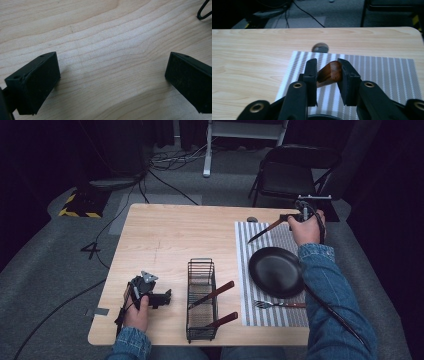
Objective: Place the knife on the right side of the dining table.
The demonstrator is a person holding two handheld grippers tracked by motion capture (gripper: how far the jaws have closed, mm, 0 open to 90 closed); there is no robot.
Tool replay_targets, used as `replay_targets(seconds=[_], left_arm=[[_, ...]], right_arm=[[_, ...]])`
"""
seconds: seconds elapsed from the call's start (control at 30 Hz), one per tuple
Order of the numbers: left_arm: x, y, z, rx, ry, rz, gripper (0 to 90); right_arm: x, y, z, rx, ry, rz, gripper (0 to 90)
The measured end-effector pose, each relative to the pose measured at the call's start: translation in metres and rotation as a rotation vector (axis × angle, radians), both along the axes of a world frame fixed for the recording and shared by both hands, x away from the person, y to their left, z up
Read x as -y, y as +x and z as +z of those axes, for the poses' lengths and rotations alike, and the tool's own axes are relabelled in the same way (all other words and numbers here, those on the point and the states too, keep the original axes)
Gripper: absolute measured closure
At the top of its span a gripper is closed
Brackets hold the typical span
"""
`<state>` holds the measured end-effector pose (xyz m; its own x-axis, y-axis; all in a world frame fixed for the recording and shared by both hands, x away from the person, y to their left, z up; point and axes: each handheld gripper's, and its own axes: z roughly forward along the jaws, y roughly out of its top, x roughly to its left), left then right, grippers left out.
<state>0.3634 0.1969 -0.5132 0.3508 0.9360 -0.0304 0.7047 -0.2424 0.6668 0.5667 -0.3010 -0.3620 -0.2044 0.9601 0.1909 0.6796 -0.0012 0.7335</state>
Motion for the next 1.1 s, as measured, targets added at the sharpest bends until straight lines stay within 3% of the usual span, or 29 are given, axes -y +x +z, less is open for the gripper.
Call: replay_targets(seconds=[0.27,0.53,0.63,1.1], left_arm=[[0.000,0.000,0.000,-0.001,0.003,-0.002,0.0],[0.000,0.001,0.000,-0.003,0.003,-0.002,0.0],[0.000,0.001,0.000,-0.003,0.004,-0.002,0.0],[0.000,0.001,0.000,-0.002,0.003,-0.002,0.0]], right_arm=[[0.017,0.001,-0.014,-0.011,-0.036,-0.062,62.5],[0.026,0.002,-0.026,-0.029,-0.028,-0.094,58.2],[0.031,0.003,-0.034,-0.029,-0.051,-0.095,54.0],[0.044,0.004,-0.058,-0.052,-0.015,-0.168,48.0]])
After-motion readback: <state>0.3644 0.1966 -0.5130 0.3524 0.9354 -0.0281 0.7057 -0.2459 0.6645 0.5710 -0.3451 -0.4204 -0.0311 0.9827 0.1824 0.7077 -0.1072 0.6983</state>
